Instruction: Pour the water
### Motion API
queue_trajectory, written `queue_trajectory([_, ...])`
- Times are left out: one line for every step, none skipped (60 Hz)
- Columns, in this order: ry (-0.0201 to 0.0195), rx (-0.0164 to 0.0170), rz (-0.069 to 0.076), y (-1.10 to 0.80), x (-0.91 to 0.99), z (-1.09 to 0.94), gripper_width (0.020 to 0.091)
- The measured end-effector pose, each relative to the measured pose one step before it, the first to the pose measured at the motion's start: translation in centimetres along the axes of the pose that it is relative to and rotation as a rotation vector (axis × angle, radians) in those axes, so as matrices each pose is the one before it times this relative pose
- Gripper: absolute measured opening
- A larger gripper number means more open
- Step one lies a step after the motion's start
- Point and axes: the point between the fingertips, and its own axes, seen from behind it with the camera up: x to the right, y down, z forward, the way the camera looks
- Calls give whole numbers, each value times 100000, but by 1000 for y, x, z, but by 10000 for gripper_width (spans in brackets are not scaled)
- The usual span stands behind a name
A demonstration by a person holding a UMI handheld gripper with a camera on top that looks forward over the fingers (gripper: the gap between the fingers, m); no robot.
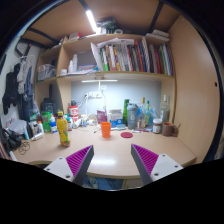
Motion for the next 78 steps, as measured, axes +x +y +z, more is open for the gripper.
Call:
queue_trajectory([274,803,-140,531,38,115,834])
queue_trajectory([228,-36,-176,28,42,63,836])
queue_trajectory([211,14,-133,34,1,107,837])
queue_trajectory([136,26,-131,53,-33,137,836])
queue_trajectory([65,52,-115,64,-77,161,835])
queue_trajectory([41,63,-71,55,-78,161,837])
queue_trajectory([-51,5,-34,62,-104,160,836])
queue_trajectory([-211,-318,-37,-120,-140,1,836])
queue_trajectory([-72,-229,-6,105,-122,286,835])
queue_trajectory([-110,-288,66,133,-129,207,836])
queue_trajectory([-201,-214,134,94,-142,209,837])
queue_trajectory([-291,19,121,44,-205,167,832])
queue_trajectory([-412,109,80,65,-251,181,833])
queue_trajectory([-308,-280,-18,-100,-283,84,835])
queue_trajectory([-388,253,105,280,-178,245,834])
queue_trajectory([-251,-213,28,135,-216,152,834])
queue_trajectory([-156,-202,20,133,-247,152,833])
queue_trajectory([-121,-76,-10,123,-256,172,835])
queue_trajectory([-157,116,40,67,-281,165,838])
queue_trajectory([-39,291,94,69,-326,190,838])
queue_trajectory([66,74,120,-119,-397,100,838])
queue_trajectory([-284,750,232,245,-421,277,838])
queue_trajectory([-524,380,151,96,-557,215,838])
queue_trajectory([-743,27,49,-71,-738,148,838])
queue_trajectory([-1015,421,170,69,-754,256,839])
queue_trajectory([-1248,774,358,256,-803,386,839])
queue_trajectory([-1157,38,541,-75,-893,259,839])
queue_trajectory([-1258,322,682,116,-870,392,839])
queue_trajectory([-1295,343,826,96,-904,448,839])
queue_trajectory([-1386,410,893,67,-978,456,840])
queue_trajectory([-1662,908,1096,184,-931,564,840])
queue_trajectory([-1598,326,1163,-148,-1093,515,840])
queue_trajectory([-1658,742,1297,10,-1004,603,839])
queue_trajectory([-1562,588,1380,67,-1014,667,838])
queue_trajectory([-1449,254,1329,132,-899,681,839])
queue_trajectory([-1222,-100,1243,213,-849,698,838])
queue_trajectory([-1131,-247,1089,182,-837,724,838])
queue_trajectory([-1057,-141,906,177,-810,739,838])
queue_trajectory([-918,-53,570,70,-728,718,840])
queue_trajectory([-751,170,338,38,-686,711,837])
queue_trajectory([-505,348,27,-22,-659,707,838])
queue_trajectory([-403,387,-212,-13,-598,701,836])
queue_trajectory([-247,273,-498,-16,-527,698,838])
queue_trajectory([-159,334,-732,-28,-524,702,838])
queue_trajectory([-86,458,-912,-70,-467,701,837])
queue_trajectory([96,465,-956,-38,-442,688,837])
queue_trajectory([296,151,-868,33,-352,672,836])
queue_trajectory([368,-98,-785,39,-328,653,837])
queue_trajectory([379,-171,-735,55,-290,679,838])
queue_trajectory([519,3,-624,37,-222,657,838])
queue_trajectory([812,248,-411,-79,-148,624,836])
queue_trajectory([739,385,-238,-79,-122,605,831])
queue_trajectory([897,332,66,-109,-88,656,834])
queue_trajectory([957,-5,281,2,-34,640,832])
queue_trajectory([936,-411,603,87,-22,641,832])
queue_trajectory([866,-723,757,150,-38,634,833])
queue_trajectory([654,-877,849,154,-46,627,833])
queue_trajectory([435,-923,917,82,-103,606,834])
queue_trajectory([445,-608,724,89,-54,608,834])
queue_trajectory([555,-412,447,71,15,614,835])
queue_trajectory([765,-340,158,51,89,630,835])
queue_trajectory([1028,-481,-114,97,152,630,834])
queue_trajectory([1055,-648,-212,152,176,572,835])
queue_trajectory([712,-710,-66,160,46,574,837])
queue_trajectory([-146,-552,7,191,212,659,837])
queue_trajectory([442,-349,361,11,-253,394,833])
queue_trajectory([33,-109,361,25,-92,465,833])
queue_trajectory([-60,-133,297,4,-87,439,831])
queue_trajectory([-58,-155,133,-12,-50,420,841])
queue_trajectory([112,-88,-89,-14,7,390,817])
queue_trajectory([225,-16,-180,-27,30,384,806])
queue_trajectory([236,-130,-352,-69,48,363,785])
queue_trajectory([-132,-154,-441,25,-78,333,769])
queue_trajectory([-187,-436,-583,60,-34,290,742])
queue_trajectory([-325,-322,-625,54,-136,278,650])
queue_trajectory([-48,-378,-571,52,-10,235,603])
queue_trajectory([166,263,-535,-100,44,215,603])
queue_trajectory([200,347,-594,-72,46,211,600])
